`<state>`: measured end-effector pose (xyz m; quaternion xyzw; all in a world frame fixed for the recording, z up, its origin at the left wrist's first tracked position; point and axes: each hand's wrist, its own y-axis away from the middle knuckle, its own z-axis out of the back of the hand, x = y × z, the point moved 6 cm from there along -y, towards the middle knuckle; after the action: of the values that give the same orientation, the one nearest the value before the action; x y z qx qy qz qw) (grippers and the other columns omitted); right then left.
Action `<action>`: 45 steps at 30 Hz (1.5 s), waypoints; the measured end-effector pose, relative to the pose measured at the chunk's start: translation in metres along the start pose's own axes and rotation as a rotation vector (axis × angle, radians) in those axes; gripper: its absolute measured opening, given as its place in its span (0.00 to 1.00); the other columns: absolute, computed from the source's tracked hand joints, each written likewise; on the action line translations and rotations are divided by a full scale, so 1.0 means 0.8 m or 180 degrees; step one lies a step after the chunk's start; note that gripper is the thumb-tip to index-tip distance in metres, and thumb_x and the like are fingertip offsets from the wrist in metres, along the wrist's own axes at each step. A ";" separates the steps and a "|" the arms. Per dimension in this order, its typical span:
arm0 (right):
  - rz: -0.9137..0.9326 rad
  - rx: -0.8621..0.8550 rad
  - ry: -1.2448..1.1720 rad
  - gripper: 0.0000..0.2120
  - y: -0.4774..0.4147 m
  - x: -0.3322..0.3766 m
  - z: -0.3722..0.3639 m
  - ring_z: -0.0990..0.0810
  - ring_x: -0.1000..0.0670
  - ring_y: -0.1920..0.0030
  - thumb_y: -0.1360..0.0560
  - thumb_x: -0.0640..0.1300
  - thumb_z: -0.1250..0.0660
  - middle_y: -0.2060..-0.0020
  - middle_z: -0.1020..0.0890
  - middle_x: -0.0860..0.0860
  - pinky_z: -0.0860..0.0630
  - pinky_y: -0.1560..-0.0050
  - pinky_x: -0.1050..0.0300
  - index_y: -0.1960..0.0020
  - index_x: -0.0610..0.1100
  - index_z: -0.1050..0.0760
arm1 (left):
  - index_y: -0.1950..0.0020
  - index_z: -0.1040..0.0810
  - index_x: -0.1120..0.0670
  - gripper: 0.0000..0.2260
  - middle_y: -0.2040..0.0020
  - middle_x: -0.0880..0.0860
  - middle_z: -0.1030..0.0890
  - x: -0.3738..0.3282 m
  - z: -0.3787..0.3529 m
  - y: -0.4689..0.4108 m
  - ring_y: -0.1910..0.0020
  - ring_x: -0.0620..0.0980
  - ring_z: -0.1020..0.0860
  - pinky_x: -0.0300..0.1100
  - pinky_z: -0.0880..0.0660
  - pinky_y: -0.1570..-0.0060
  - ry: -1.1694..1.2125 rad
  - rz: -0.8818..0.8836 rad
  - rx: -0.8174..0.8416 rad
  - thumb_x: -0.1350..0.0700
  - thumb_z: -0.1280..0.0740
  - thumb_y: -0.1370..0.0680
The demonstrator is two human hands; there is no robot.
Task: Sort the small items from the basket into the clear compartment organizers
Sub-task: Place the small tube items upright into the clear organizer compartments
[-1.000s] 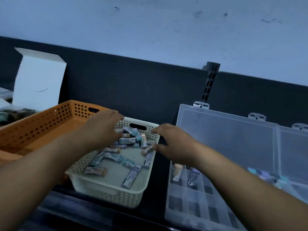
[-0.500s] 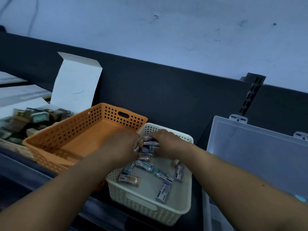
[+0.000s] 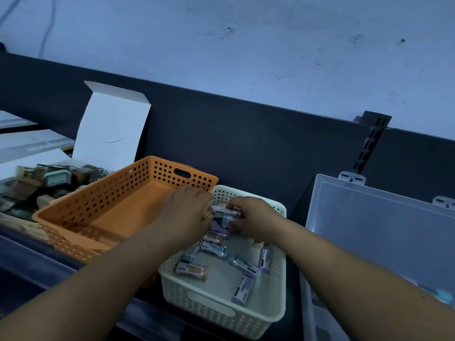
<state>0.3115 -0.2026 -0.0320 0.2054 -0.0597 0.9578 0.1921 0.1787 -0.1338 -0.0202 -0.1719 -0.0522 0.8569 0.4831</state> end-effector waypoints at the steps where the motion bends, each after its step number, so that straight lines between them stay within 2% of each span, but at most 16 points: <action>1: -0.0009 -0.0063 -0.0270 0.10 0.005 0.000 0.003 0.23 0.52 0.60 0.27 0.44 0.29 0.60 0.24 0.56 0.24 0.63 0.55 0.47 0.53 0.25 | 0.25 0.39 0.46 0.25 0.26 0.47 0.37 -0.006 0.005 -0.001 0.26 0.47 0.42 0.47 0.45 0.28 0.0145 -0.0045 -0.0070 0.51 0.36 0.21; 3: 0.0012 -0.0106 -0.0657 0.11 0.017 0.000 0.011 0.22 0.54 0.63 0.28 0.44 0.27 0.60 0.22 0.55 0.21 0.61 0.53 0.50 0.55 0.25 | 0.27 0.36 0.46 0.22 0.28 0.47 0.33 -0.020 0.010 -0.004 0.32 0.47 0.33 0.44 0.34 0.36 0.0878 0.0019 -0.0008 0.52 0.36 0.21; 4: 0.0023 -0.0079 -0.0754 0.11 0.022 0.001 0.014 0.22 0.55 0.65 0.29 0.44 0.26 0.60 0.21 0.54 0.20 0.61 0.53 0.50 0.55 0.24 | 0.29 0.32 0.47 0.19 0.32 0.47 0.29 -0.026 0.011 -0.005 0.38 0.47 0.28 0.41 0.28 0.44 0.1323 0.0099 0.0084 0.52 0.36 0.20; 6: -0.0010 -0.0055 -0.0896 0.12 0.035 -0.004 0.023 0.21 0.52 0.64 0.29 0.43 0.26 0.59 0.20 0.50 0.19 0.60 0.49 0.49 0.53 0.24 | 0.39 0.25 0.47 0.11 0.41 0.47 0.23 -0.039 0.011 -0.009 0.50 0.45 0.23 0.40 0.24 0.56 0.1832 0.0179 0.0146 0.54 0.36 0.21; 7: -0.0043 -0.0081 -0.0980 0.13 0.042 -0.007 0.030 0.20 0.50 0.63 0.30 0.42 0.26 0.58 0.20 0.49 0.18 0.60 0.48 0.49 0.52 0.23 | 0.44 0.22 0.47 0.07 0.46 0.47 0.21 -0.045 0.011 -0.011 0.53 0.46 0.22 0.42 0.23 0.58 0.1872 0.0202 0.0126 0.56 0.35 0.21; 11: -0.0165 -0.0140 -0.1690 0.15 0.076 -0.022 0.055 0.20 0.52 0.67 0.31 0.36 0.25 0.61 0.20 0.48 0.25 0.71 0.62 0.47 0.45 0.24 | 0.54 0.21 0.52 0.04 0.57 0.52 0.19 -0.066 0.008 -0.017 0.61 0.49 0.22 0.42 0.25 0.62 0.2381 0.0309 0.0164 0.61 0.31 0.24; 16: -0.0503 -0.0229 -0.2795 0.10 0.129 -0.066 0.086 0.22 0.54 0.69 0.26 0.37 0.30 0.68 0.22 0.51 0.32 0.72 0.63 0.45 0.43 0.25 | 0.51 0.21 0.55 0.07 0.57 0.57 0.19 -0.105 -0.003 -0.027 0.61 0.50 0.22 0.42 0.23 0.61 0.3284 0.0618 0.0557 0.65 0.35 0.23; 19: -0.0778 -0.0130 -0.3465 0.11 0.160 -0.095 0.099 0.21 0.52 0.66 0.23 0.34 0.35 0.61 0.21 0.47 0.25 0.70 0.63 0.43 0.45 0.26 | 0.50 0.21 0.61 0.07 0.57 0.59 0.21 -0.141 -0.007 -0.030 0.63 0.49 0.24 0.37 0.23 0.67 0.3720 0.0597 0.0783 0.68 0.37 0.24; 22: -0.0908 -0.0209 -0.3882 0.16 0.190 -0.118 0.112 0.20 0.49 0.64 0.23 0.30 0.41 0.54 0.22 0.43 0.20 0.65 0.59 0.44 0.48 0.25 | 0.54 0.23 0.61 0.07 0.61 0.58 0.22 -0.175 -0.011 -0.031 0.66 0.49 0.23 0.37 0.23 0.69 0.4087 0.0672 0.0877 0.70 0.38 0.24; 25: -0.0865 -0.0321 -0.3952 0.19 0.216 -0.137 0.124 0.21 0.50 0.64 0.22 0.32 0.43 0.58 0.23 0.46 0.19 0.58 0.55 0.42 0.52 0.25 | 0.54 0.25 0.60 0.08 0.63 0.57 0.22 -0.216 -0.019 -0.027 0.68 0.49 0.22 0.38 0.21 0.68 0.4607 0.0748 0.1203 0.71 0.41 0.24; 29: -0.0827 -0.0473 -0.3453 0.13 0.240 -0.150 0.135 0.24 0.51 0.63 0.20 0.36 0.43 0.62 0.24 0.48 0.24 0.59 0.57 0.44 0.49 0.23 | 0.45 0.21 0.59 0.16 0.62 0.56 0.22 -0.258 -0.027 -0.019 0.66 0.49 0.22 0.40 0.20 0.63 0.5076 0.0580 0.1795 0.70 0.45 0.24; 32: -0.0731 -0.0687 -0.3141 0.11 0.264 -0.168 0.146 0.28 0.46 0.59 0.21 0.34 0.39 0.58 0.25 0.44 0.28 0.62 0.56 0.46 0.47 0.23 | 0.43 0.20 0.56 0.15 0.59 0.54 0.23 -0.284 -0.038 -0.018 0.63 0.49 0.23 0.44 0.22 0.58 0.4943 0.0459 0.2047 0.66 0.43 0.22; 37: -0.0880 -0.0934 -0.2737 0.13 0.293 -0.193 0.155 0.25 0.53 0.65 0.27 0.29 0.32 0.67 0.21 0.53 0.25 0.67 0.60 0.52 0.46 0.24 | 0.50 0.24 0.56 0.07 0.59 0.54 0.23 -0.313 -0.054 -0.017 0.63 0.49 0.23 0.44 0.28 0.56 0.4701 0.0299 0.2051 0.62 0.41 0.20; 39: -0.0967 -0.0898 -0.2605 0.12 0.299 -0.198 0.151 0.24 0.51 0.65 0.28 0.29 0.31 0.66 0.22 0.50 0.23 0.66 0.59 0.54 0.45 0.25 | 0.52 0.26 0.57 0.03 0.58 0.56 0.22 -0.320 -0.062 -0.015 0.62 0.50 0.23 0.47 0.27 0.53 0.4615 0.0351 0.1956 0.63 0.39 0.21; 42: -0.1048 -0.0739 -0.2442 0.10 0.305 -0.204 0.142 0.24 0.47 0.61 0.26 0.32 0.31 0.61 0.24 0.46 0.20 0.62 0.58 0.54 0.46 0.24 | 0.50 0.25 0.56 0.03 0.60 0.56 0.20 -0.326 -0.068 -0.014 0.62 0.50 0.23 0.50 0.25 0.50 0.3838 0.0042 0.1664 0.63 0.35 0.23; 45: -0.1143 -0.0448 -0.2416 0.09 0.306 -0.209 0.130 0.24 0.50 0.59 0.22 0.34 0.36 0.57 0.23 0.46 0.21 0.58 0.59 0.53 0.47 0.23 | 0.49 0.23 0.52 0.08 0.62 0.51 0.19 -0.332 -0.067 -0.011 0.65 0.46 0.21 0.45 0.22 0.57 0.2942 -0.0442 0.1375 0.63 0.32 0.24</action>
<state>0.3950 -0.5050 -0.0159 0.5370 -0.1547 0.7591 0.3338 0.3301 -0.3579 -0.0030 -0.4251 0.3336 0.6486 0.5360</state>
